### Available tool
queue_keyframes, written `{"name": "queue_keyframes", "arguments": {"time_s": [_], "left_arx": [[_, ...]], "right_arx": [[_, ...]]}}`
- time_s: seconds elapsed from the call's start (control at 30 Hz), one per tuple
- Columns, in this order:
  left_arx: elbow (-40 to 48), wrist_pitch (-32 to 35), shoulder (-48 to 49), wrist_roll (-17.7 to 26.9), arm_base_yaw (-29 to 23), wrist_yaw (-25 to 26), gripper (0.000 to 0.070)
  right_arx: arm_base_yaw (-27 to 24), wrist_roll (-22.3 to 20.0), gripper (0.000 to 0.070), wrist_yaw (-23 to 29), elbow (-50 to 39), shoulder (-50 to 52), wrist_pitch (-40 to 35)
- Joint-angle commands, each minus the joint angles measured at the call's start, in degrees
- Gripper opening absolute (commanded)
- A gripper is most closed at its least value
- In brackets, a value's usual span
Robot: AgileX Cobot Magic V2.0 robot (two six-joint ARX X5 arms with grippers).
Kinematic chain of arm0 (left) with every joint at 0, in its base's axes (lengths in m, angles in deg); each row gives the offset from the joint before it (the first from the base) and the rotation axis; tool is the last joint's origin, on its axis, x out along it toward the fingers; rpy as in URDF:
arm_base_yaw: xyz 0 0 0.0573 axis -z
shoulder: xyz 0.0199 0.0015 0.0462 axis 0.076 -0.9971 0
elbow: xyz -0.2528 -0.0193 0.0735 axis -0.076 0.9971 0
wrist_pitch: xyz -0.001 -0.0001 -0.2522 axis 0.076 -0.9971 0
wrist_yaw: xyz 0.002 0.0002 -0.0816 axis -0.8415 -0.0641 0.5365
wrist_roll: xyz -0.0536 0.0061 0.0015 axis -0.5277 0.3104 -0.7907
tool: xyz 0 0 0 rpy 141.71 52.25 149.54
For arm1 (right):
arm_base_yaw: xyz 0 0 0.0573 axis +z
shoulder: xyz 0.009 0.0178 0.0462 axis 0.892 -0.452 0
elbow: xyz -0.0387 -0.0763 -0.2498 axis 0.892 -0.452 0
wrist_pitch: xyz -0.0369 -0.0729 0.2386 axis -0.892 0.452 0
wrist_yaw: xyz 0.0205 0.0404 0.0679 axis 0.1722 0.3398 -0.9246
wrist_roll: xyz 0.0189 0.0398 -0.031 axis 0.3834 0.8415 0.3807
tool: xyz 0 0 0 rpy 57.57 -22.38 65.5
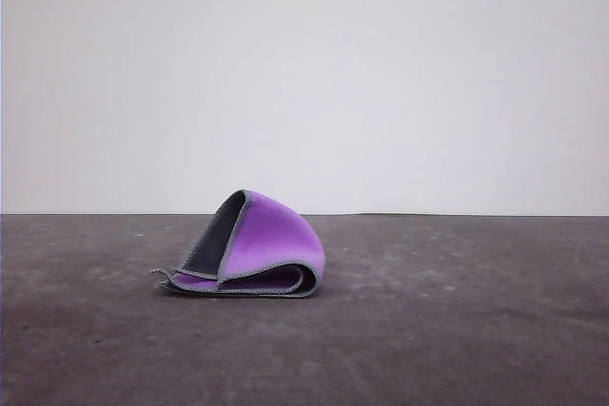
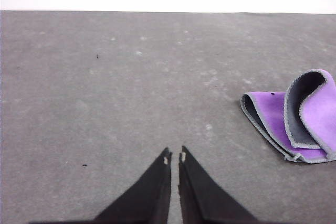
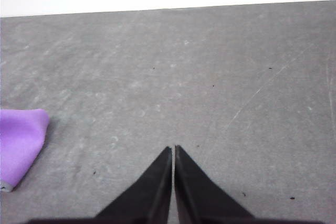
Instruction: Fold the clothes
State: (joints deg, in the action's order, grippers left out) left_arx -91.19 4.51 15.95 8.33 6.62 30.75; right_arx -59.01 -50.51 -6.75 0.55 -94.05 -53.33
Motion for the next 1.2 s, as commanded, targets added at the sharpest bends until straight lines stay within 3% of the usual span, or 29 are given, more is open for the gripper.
{"name": "queue_keyframes", "arguments": {"time_s": [0.0,0.3,0.43,0.63,1.17], "left_arx": [[0.9,-0.3,0.0,-0.5,0.0,0.0,0.0011],[0.9,-0.2,0.0,-0.5,0.0,0.0,0.001],[0.9,-0.2,0.0,-0.5,0.0,0.0,0.0011],[0.9,-0.2,0.0,-0.5,0.0,0.0,0.001],[0.9,-0.2,0.0,-0.5,0.0,0.1,0.001]], "right_arx": [[0.2,0.6,0.0001,0.0,0.2,-0.1,-0.6],[0.2,0.4,0.0001,0.0,0.2,0.1,-0.5],[-0.8,-6.2,0.0001,0.4,-0.6,5.5,0.6],[-4.1,-12.9,0.0001,0.6,-9.6,14.3,-4.6],[-5.1,-13.0,0.0001,0.0,-23.4,22.7,-8.6]]}}
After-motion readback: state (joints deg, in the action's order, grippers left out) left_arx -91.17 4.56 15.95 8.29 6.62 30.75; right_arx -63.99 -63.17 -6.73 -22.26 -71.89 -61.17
